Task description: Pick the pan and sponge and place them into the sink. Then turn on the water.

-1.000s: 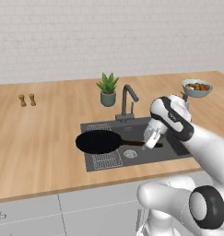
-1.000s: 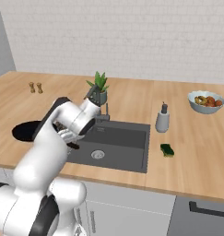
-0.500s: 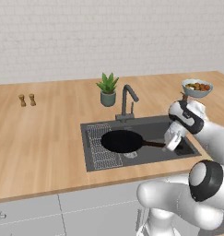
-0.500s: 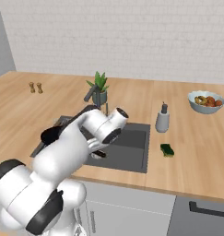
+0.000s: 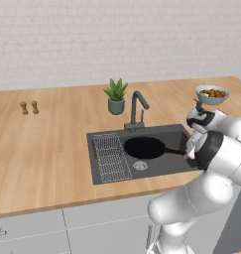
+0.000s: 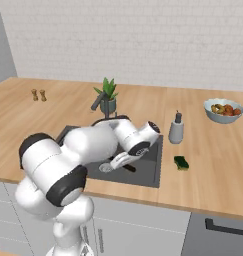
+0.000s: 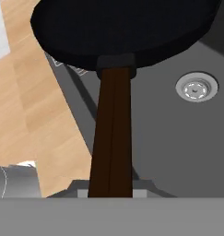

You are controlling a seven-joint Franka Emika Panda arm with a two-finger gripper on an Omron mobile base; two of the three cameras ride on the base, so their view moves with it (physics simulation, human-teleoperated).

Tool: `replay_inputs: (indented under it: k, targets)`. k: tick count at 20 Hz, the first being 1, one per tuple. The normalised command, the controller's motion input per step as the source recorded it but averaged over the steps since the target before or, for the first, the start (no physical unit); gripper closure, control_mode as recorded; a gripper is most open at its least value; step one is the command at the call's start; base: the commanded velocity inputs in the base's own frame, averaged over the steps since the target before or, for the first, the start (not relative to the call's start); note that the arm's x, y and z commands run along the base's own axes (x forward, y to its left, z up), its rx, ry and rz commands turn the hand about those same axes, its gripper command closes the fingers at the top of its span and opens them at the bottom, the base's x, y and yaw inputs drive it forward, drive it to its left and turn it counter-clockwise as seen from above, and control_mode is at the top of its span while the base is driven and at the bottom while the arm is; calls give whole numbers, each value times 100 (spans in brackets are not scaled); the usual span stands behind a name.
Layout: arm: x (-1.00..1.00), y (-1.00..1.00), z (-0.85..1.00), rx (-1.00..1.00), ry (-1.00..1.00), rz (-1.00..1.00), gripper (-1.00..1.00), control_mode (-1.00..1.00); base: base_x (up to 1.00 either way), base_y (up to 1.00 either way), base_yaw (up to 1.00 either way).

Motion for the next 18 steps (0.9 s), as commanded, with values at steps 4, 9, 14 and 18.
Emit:
replay_inputs:
  k: [4,9,14,18]
  targets:
    - [61,-42,-23,-2,1,-4,100,-100,0,0,0]
    - [59,-24,-25,-4,6,0,100,-100,0,0,0]
    - [51,-14,-22,-8,0,0,100,-100,0,0,0]
    - [29,-4,-25,-12,-8,1,100,-100,0,0,0]
